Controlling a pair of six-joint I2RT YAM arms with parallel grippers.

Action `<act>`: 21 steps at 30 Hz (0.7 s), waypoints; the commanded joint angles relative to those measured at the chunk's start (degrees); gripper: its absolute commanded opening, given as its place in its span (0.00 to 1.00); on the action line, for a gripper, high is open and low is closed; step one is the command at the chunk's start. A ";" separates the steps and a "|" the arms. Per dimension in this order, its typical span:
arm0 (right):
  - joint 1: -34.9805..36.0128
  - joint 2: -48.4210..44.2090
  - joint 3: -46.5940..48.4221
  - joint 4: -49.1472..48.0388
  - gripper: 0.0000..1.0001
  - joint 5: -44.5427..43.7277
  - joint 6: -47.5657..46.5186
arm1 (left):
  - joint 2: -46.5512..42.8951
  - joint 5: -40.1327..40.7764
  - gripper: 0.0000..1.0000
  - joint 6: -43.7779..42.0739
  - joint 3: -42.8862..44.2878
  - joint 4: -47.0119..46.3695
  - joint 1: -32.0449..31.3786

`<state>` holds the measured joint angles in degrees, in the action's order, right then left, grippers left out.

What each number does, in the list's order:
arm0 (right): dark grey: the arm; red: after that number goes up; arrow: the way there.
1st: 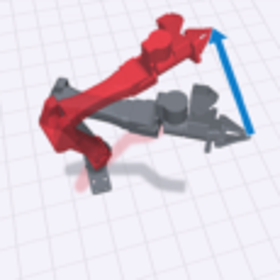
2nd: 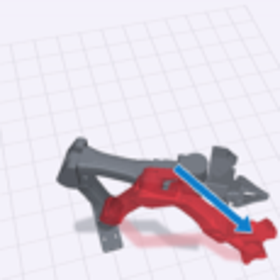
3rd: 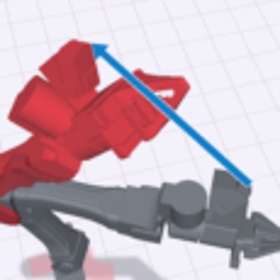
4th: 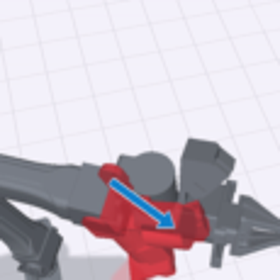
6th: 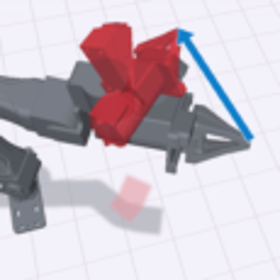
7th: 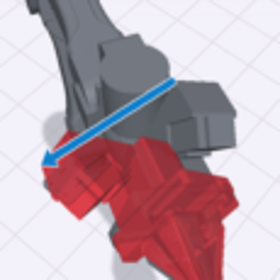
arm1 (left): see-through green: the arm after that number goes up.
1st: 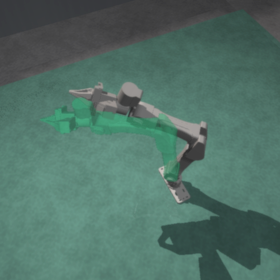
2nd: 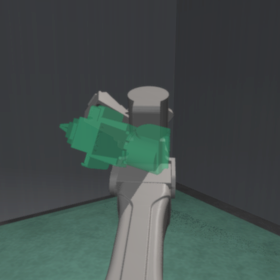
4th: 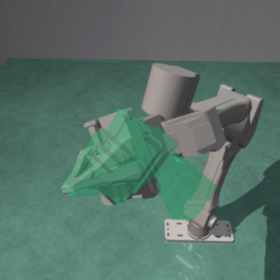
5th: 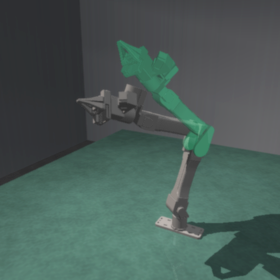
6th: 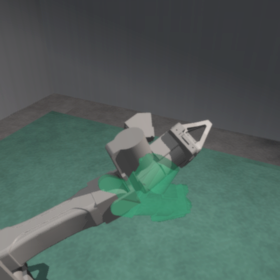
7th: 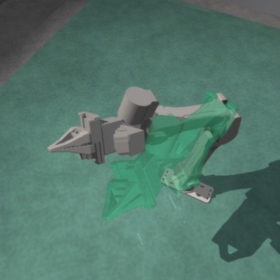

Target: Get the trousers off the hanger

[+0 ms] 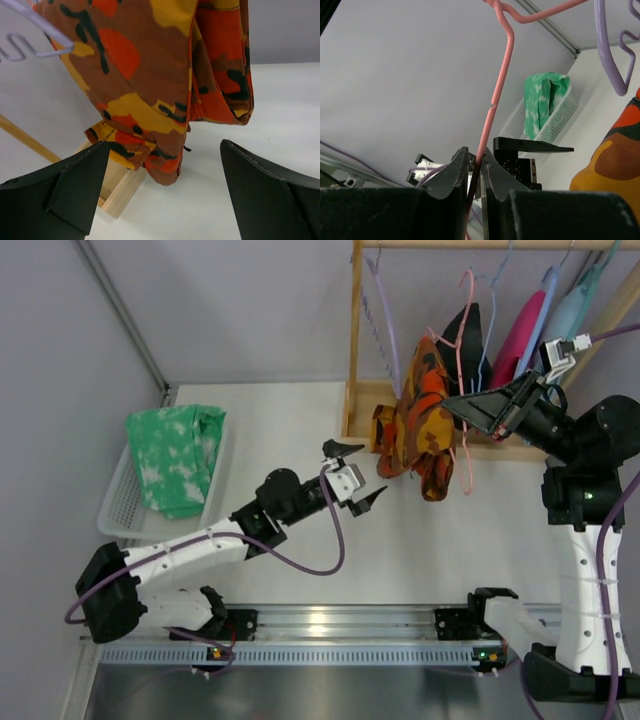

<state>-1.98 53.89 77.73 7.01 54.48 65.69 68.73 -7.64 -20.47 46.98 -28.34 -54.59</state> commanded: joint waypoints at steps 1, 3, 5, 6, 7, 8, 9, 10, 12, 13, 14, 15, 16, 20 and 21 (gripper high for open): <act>0.48 -2.82 5.41 -1.65 0.00 -3.24 -8.21 | 5.18 10.24 0.98 -2.21 4.94 -12.79 -4.47; 0.48 -3.00 6.02 -0.51 0.00 -3.15 -8.74 | 7.81 11.06 0.99 -0.54 7.24 -14.20 -5.88; 0.48 -3.26 6.29 0.73 0.00 -3.59 -9.53 | 11.06 11.50 0.99 1.48 10.75 -15.25 -6.32; 0.48 -3.35 6.29 0.90 0.00 -3.68 -9.62 | 12.12 12.03 0.99 2.62 13.29 -15.43 -6.58; 0.48 -3.35 6.55 1.25 0.00 -3.68 -9.62 | 14.13 12.56 0.99 3.15 14.62 -15.34 -6.76; 0.48 -3.35 6.73 1.60 0.00 -3.68 -9.62 | 15.11 13.69 0.99 3.68 15.85 -15.43 -7.19; 0.48 -3.26 6.99 1.96 0.00 -3.85 -9.79 | 15.90 14.05 0.99 4.38 17.77 -15.61 -7.29; 0.40 -3.18 7.51 3.09 0.00 -3.94 -10.05 | 17.30 14.32 0.98 4.56 18.49 -16.04 -7.46; 0.40 -3.18 8.31 4.76 0.00 -4.90 -10.67 | 18.28 13.97 0.98 5.00 19.81 -16.31 -7.55; 0.40 -3.18 8.48 5.47 0.00 -5.00 -10.67 | 18.72 13.79 0.98 5.09 20.77 -16.31 -7.64; 0.40 -3.26 8.66 5.56 0.00 -5.00 -10.58 | 19.68 13.79 0.98 5.26 21.22 -16.31 -7.81; 0.40 -3.26 8.84 5.65 0.00 -5.08 -10.50 | 20.04 13.53 0.98 5.52 22.09 -16.31 -7.99; 0.40 -3.44 8.75 5.65 0.00 -5.34 -10.41 | 20.48 13.35 0.98 5.79 22.45 -16.31 -8.08; 0.40 -3.62 8.75 6.18 0.00 -6.31 -10.23 | 21.62 11.86 0.97 5.97 23.24 -16.31 -8.52; 0.40 -3.70 8.75 6.00 0.00 -6.58 -10.15 | 21.71 11.60 0.97 5.79 22.81 -16.31 -8.60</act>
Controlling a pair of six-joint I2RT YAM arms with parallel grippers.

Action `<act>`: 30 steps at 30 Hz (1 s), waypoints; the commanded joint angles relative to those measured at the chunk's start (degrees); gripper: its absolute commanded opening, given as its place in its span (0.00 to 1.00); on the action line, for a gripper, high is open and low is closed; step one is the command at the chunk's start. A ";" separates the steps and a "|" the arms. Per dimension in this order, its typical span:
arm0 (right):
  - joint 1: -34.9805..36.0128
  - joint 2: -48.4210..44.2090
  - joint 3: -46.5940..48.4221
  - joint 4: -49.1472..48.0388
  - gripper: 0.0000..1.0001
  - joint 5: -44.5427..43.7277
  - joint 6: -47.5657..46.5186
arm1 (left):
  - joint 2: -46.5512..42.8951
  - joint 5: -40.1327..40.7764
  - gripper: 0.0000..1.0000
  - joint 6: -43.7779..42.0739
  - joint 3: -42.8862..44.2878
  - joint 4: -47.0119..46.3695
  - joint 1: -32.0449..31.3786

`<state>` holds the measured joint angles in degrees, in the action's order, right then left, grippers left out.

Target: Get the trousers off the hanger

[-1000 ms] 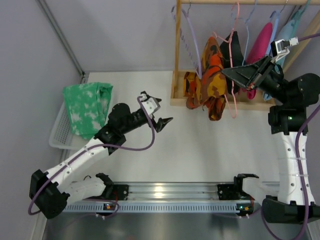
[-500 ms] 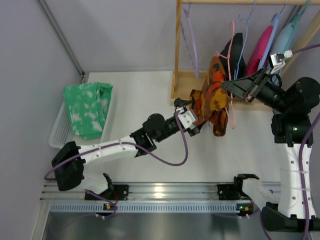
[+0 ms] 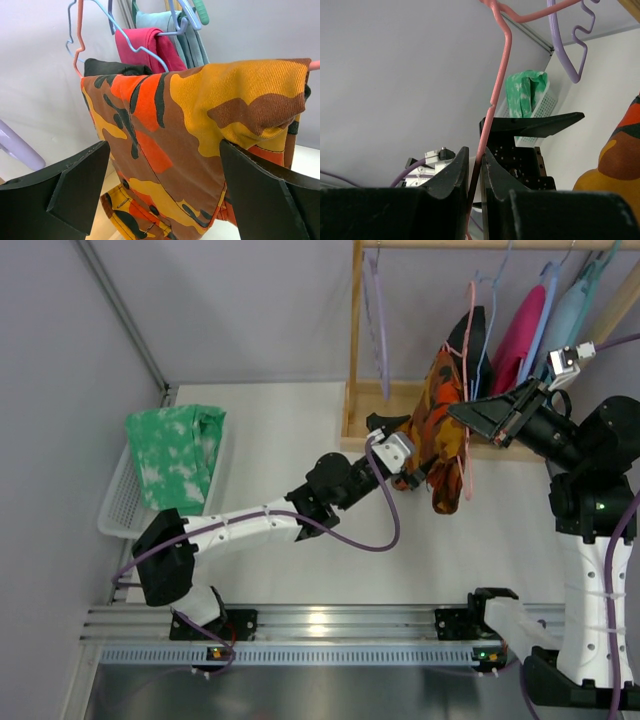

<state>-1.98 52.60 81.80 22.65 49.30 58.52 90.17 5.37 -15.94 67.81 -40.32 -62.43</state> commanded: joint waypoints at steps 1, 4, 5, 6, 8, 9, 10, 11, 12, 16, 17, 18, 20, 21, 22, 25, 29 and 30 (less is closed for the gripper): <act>0.40 -2.33 4.86 -9.56 0.00 -1.48 -2.98 | 0.27 -1.50 0.97 1.18 1.80 -4.33 -0.93; 0.40 -2.24 5.39 -9.91 0.00 -1.57 -2.62 | -0.08 -0.28 0.98 1.00 0.22 -4.25 -1.55; 0.40 -2.06 5.56 -10.00 0.00 -1.57 -2.54 | -0.26 0.25 0.98 1.09 -0.22 -4.16 -1.72; 0.40 -2.06 5.65 -10.00 0.00 -1.49 -2.45 | -0.43 0.78 0.98 1.18 -1.35 -4.16 -1.90; 0.40 -1.97 5.91 -10.00 0.00 -1.31 -2.53 | -1.05 1.75 0.99 1.18 -2.42 -4.07 -2.43; 0.40 -1.97 6.00 -10.00 0.00 -1.31 -2.45 | -1.22 2.01 0.99 1.44 -3.20 -4.07 -2.52; 0.40 -1.80 6.09 -10.00 0.00 -1.22 -2.45 | -1.66 2.19 0.99 1.44 -3.56 -3.72 -2.69; 0.40 -1.80 6.35 -10.00 0.00 -1.22 -2.45 | -2.01 2.63 0.99 1.62 -3.74 -3.37 -2.69; 0.40 -1.71 6.44 -10.00 0.00 -1.22 -2.45 | -2.36 2.89 0.99 1.97 -4.52 -2.67 -2.69; 0.40 -1.45 6.53 -10.79 0.00 -0.96 -2.01 | -3.86 2.63 0.99 2.85 -6.55 -1.26 -2.69; 0.40 -1.45 6.36 -10.96 0.00 -0.96 -1.75 | -3.60 3.50 0.99 2.41 -6.38 -1.26 -2.69; 0.40 -1.45 6.18 -10.97 0.00 -0.96 -1.66 | -3.25 3.95 0.98 2.24 -5.42 -1.17 -2.69; 0.40 -1.53 5.83 -11.66 0.00 -0.78 -1.22 | -2.11 4.39 0.99 1.01 -4.18 -1.26 -2.69; 0.40 -1.45 5.57 -12.02 0.00 -0.35 -0.96 | -1.67 4.83 0.99 0.74 -2.96 -1.34 -2.69; 0.40 -1.36 5.56 -12.02 0.00 -0.26 -0.95 | -1.32 5.09 0.99 0.48 -2.34 -1.43 -2.69; 0.40 -1.27 5.65 -12.37 0.00 0.18 -0.87 | 0.61 5.79 0.99 -1.10 -0.67 -1.96 -2.26; 0.40 -1.36 5.65 -12.28 0.00 0.71 -0.69 | 2.11 6.33 0.98 -0.76 0.83 -1.87 -1.11; 0.40 -1.36 5.56 -12.28 0.00 0.89 -0.69 | 2.20 6.06 0.99 -0.84 0.92 -1.87 -0.85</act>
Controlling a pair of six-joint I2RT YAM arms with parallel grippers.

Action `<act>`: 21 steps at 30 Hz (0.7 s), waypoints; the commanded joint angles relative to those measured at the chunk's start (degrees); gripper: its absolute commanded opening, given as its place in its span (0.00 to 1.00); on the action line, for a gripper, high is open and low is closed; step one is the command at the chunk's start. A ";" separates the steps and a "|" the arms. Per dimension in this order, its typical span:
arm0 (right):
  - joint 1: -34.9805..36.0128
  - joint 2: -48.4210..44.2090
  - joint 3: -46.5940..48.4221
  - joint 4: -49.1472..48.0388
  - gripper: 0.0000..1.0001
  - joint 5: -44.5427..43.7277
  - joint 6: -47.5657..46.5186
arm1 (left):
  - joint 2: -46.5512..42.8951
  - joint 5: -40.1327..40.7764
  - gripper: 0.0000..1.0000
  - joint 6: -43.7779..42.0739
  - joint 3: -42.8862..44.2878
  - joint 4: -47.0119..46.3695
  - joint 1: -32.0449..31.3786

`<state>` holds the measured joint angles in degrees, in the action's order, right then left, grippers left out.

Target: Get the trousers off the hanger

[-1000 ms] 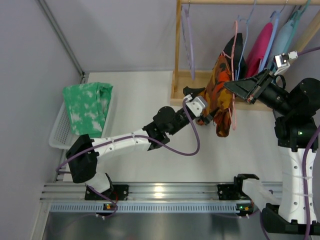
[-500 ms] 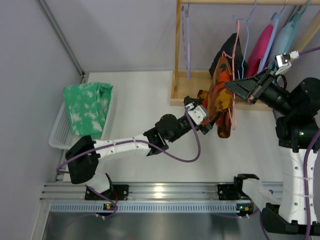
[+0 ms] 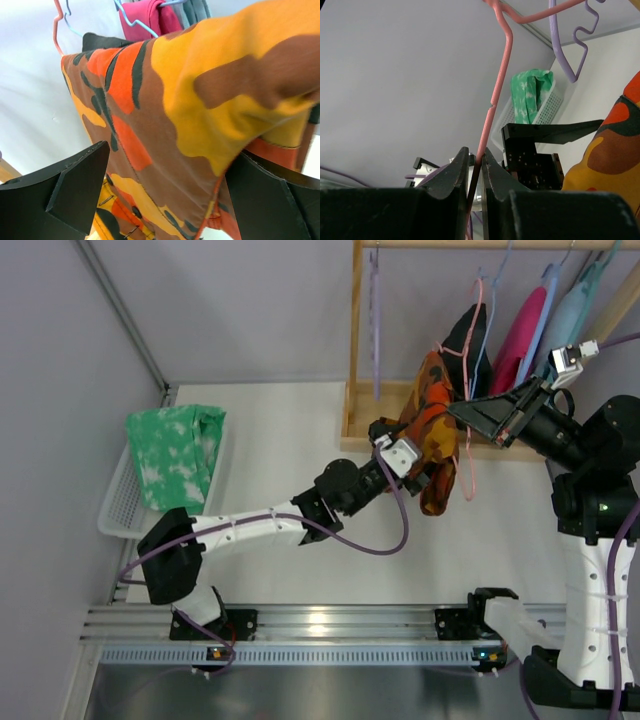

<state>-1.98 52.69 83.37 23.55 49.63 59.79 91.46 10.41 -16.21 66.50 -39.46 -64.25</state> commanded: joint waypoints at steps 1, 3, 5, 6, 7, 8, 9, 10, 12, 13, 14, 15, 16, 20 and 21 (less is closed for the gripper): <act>0.40 -1.45 3.64 -13.27 0.00 0.65 -1.87 | 1.00 0.49 0.99 -0.75 2.40 -2.72 1.05; 0.40 -1.62 3.20 -13.35 0.00 0.91 -1.78 | 0.56 -0.13 0.99 -1.28 1.88 -3.25 1.06; 0.40 -1.62 2.94 -13.79 0.00 1.00 -1.61 | -0.31 -1.53 0.99 -1.11 1.44 -3.25 1.14; 0.40 -1.62 2.85 -14.06 0.00 1.17 -1.61 | -0.84 -2.15 0.99 -1.28 0.57 -3.25 1.14; 0.40 -1.62 2.76 -14.32 0.00 1.17 -1.52 | -1.45 -2.85 0.98 -1.28 0.04 -3.25 1.14; 0.40 -1.53 2.67 -14.67 0.00 1.17 -1.52 | -2.50 -3.73 0.99 -1.46 -1.18 -3.25 1.14; 0.40 -1.53 2.58 -15.02 0.00 1.35 -1.34 | -3.12 -3.91 0.99 -1.46 -1.72 -3.25 1.14; 0.40 -1.53 2.50 -15.20 0.00 1.35 -1.34 | -3.48 -3.91 0.99 -1.55 -2.16 -3.25 1.14; 0.40 -1.36 2.49 -15.55 0.00 1.53 -1.17 | -4.44 -3.74 0.98 -1.37 -3.21 -3.16 1.14; 0.40 -1.36 2.50 -15.64 0.00 1.53 -1.08 | -4.71 -3.91 0.99 -1.55 -3.48 -3.16 1.14; 0.40 -1.18 2.58 -15.90 0.00 1.53 -0.99 | -4.89 -4.00 0.99 -1.37 -3.83 -3.16 1.23; 0.40 -1.10 2.58 -16.17 0.00 1.53 -0.90 | -4.98 -4.26 0.99 -1.46 -3.92 -3.16 1.23; 0.40 -1.09 2.67 -16.26 0.00 1.53 -0.73 | -4.98 -4.52 0.99 -1.63 -3.92 -3.16 1.32; 0.40 -1.09 2.85 -16.43 0.00 1.35 -0.73 | -3.49 -4.88 0.99 -3.30 -2.09 -3.25 1.58; 0.40 -1.18 2.85 -16.08 0.00 1.44 -0.90 | -2.87 -4.79 0.99 -3.30 -1.55 -3.25 1.76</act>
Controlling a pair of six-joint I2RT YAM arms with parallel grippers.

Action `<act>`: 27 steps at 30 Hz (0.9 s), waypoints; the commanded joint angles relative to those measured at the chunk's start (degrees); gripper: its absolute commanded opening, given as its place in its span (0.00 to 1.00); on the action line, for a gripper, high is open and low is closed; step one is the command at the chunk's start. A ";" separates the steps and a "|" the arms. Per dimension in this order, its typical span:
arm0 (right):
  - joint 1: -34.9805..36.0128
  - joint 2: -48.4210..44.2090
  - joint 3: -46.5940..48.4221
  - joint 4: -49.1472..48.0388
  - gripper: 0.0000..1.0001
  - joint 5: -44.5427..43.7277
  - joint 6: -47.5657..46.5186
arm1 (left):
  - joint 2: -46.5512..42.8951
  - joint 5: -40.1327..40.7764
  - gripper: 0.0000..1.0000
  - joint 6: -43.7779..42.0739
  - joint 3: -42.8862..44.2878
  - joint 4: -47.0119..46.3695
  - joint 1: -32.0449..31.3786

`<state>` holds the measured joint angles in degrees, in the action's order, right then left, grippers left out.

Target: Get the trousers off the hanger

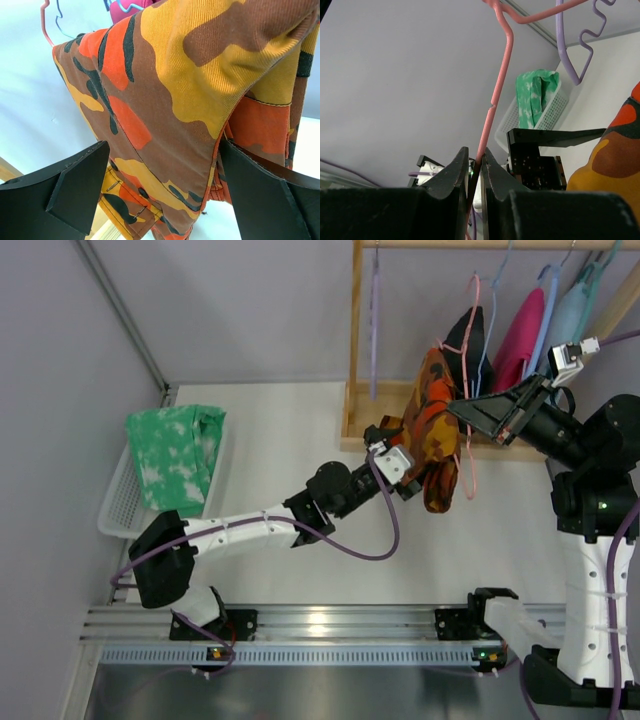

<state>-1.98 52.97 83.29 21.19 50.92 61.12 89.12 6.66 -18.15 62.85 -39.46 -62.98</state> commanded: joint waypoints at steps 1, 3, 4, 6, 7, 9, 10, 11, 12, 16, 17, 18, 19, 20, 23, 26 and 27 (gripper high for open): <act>0.40 -1.47 2.93 -13.72 0.00 0.06 -2.24 | 0.26 -0.86 0.98 -1.27 2.54 -3.25 0.93; 0.40 -1.38 2.93 -13.63 0.00 0.24 -2.32 | 0.79 -0.77 0.98 -0.57 3.51 -3.17 1.63; 0.40 -1.38 3.20 -13.37 0.00 0.24 -2.50 | 0.79 -1.11 0.99 -0.48 3.59 -3.16 1.81; 0.40 -1.20 3.55 -13.37 0.00 0.41 -2.76 | 0.35 -1.64 0.99 -0.66 2.72 -3.16 2.16; 0.40 -1.12 3.64 -13.37 0.00 0.41 -2.76 | -0.08 -1.91 0.99 -0.66 2.28 -3.16 2.25; 0.40 -0.76 3.64 -13.72 0.00 0.59 -2.41 | -1.31 -3.14 0.99 -0.57 0.53 -3.16 2.34; 0.40 -0.68 3.64 -14.07 0.00 0.59 -2.24 | -1.75 -3.49 0.98 -0.57 0.00 -3.08 2.34; 0.40 -0.41 3.55 -14.85 0.00 0.68 -1.98 | -2.19 -3.58 0.99 -0.39 -0.53 -2.82 2.34; 0.40 -0.32 3.64 -15.21 0.00 0.76 -1.80 | -2.46 -3.49 0.99 -0.31 -0.71 -2.12 2.34; 0.40 -0.24 3.55 -15.65 0.00 0.59 -1.53 | -2.55 -3.75 0.99 -0.13 -1.15 -1.85 2.51; 0.40 -0.15 3.46 -15.65 0.00 0.68 -1.45 | -2.46 -3.93 0.99 -0.13 -0.98 -1.85 2.51; 0.40 -0.32 3.46 -15.74 0.00 0.68 -1.45 | -2.11 -4.19 0.99 -0.13 -0.89 -1.85 2.60; 0.40 -0.32 3.46 -15.74 0.00 0.59 -1.53 | -2.02 -4.37 0.99 -0.13 -0.71 -1.85 2.60; 0.40 -0.15 3.46 -15.74 0.00 0.59 -1.53 | -2.02 -4.54 0.99 -0.04 -0.62 -1.85 2.69; 0.31 0.20 3.99 -15.83 0.00 0.59 -1.88 | -2.37 -5.34 0.99 0.05 -1.32 -1.23 3.04; 0.31 0.47 4.34 -16.27 0.00 0.76 -1.62 | -3.51 -6.04 0.99 0.31 -3.08 -0.62 3.13; 0.31 0.55 4.34 -16.44 0.00 0.85 -1.45 | -3.60 -6.04 0.99 0.22 -3.34 -0.62 3.13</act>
<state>-1.98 54.48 83.29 18.55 51.68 61.71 88.66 2.26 -18.17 60.95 -38.76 -60.16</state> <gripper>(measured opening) 0.116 0.985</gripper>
